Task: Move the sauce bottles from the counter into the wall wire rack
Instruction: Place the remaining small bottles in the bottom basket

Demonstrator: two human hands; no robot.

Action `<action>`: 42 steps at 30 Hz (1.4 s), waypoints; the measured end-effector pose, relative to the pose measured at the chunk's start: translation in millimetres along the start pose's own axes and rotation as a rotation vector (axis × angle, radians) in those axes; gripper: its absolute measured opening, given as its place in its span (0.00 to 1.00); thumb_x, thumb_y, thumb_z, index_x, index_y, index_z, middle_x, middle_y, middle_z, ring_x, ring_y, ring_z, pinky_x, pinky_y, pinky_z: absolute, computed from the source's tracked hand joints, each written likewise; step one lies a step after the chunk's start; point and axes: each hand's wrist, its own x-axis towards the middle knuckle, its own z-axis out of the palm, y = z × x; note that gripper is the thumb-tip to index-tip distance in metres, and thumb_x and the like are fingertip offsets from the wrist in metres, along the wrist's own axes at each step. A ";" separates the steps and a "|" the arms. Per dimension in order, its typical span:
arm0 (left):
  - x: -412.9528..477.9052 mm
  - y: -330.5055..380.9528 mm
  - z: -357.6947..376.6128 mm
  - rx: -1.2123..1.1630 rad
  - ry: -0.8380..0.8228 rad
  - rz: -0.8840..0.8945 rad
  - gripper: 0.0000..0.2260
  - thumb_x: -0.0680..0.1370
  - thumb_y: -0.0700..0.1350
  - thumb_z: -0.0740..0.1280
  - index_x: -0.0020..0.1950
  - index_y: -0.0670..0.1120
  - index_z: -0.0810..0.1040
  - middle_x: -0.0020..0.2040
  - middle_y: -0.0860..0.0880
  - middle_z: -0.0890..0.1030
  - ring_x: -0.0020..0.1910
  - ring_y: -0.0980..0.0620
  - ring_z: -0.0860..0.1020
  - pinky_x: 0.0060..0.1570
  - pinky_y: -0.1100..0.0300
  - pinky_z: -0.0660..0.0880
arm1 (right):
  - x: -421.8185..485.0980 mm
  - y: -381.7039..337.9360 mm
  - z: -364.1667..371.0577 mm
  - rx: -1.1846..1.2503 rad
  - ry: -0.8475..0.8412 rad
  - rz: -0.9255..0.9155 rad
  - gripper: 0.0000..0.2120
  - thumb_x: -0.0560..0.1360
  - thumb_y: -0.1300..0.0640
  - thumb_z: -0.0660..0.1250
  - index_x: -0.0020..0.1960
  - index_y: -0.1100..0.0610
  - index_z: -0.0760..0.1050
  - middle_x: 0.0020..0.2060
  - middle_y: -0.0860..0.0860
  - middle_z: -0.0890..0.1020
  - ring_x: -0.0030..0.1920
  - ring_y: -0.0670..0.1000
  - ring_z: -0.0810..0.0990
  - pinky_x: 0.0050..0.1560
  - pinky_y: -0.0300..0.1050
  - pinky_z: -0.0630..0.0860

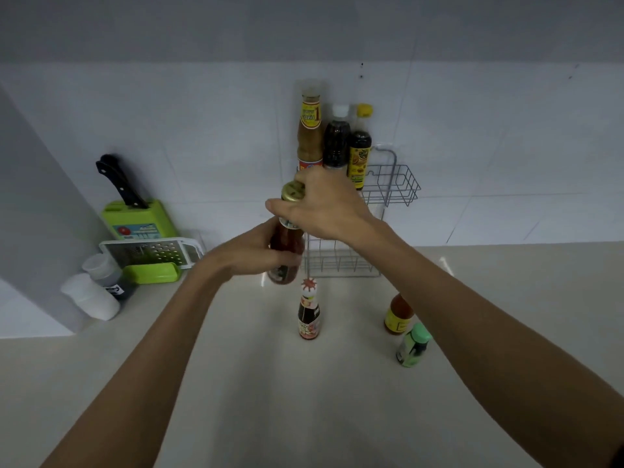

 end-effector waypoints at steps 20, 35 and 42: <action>149.6 -66.1 42.3 0.180 0.328 0.353 0.20 0.72 0.35 0.72 0.63 0.46 0.80 0.55 0.47 0.85 0.51 0.54 0.81 0.45 0.82 0.65 | 19.0 96.4 81.2 -0.059 -0.060 0.325 0.21 0.75 0.49 0.70 0.64 0.56 0.70 0.50 0.60 0.83 0.50 0.61 0.83 0.46 0.54 0.82; 187.1 -121.5 56.5 0.237 0.367 0.191 0.04 0.76 0.39 0.67 0.47 0.41 0.80 0.43 0.41 0.86 0.41 0.39 0.82 0.37 0.59 0.72 | 55.4 129.4 139.2 -0.074 -0.154 0.344 0.24 0.78 0.48 0.66 0.70 0.57 0.66 0.53 0.61 0.83 0.55 0.62 0.81 0.54 0.55 0.80; 201.0 -116.6 57.6 0.209 0.388 0.130 0.07 0.78 0.41 0.63 0.51 0.42 0.80 0.44 0.41 0.85 0.40 0.41 0.82 0.39 0.53 0.78 | 71.0 138.6 149.5 -0.026 -0.059 0.393 0.18 0.80 0.47 0.64 0.63 0.60 0.72 0.50 0.59 0.84 0.52 0.59 0.83 0.52 0.53 0.80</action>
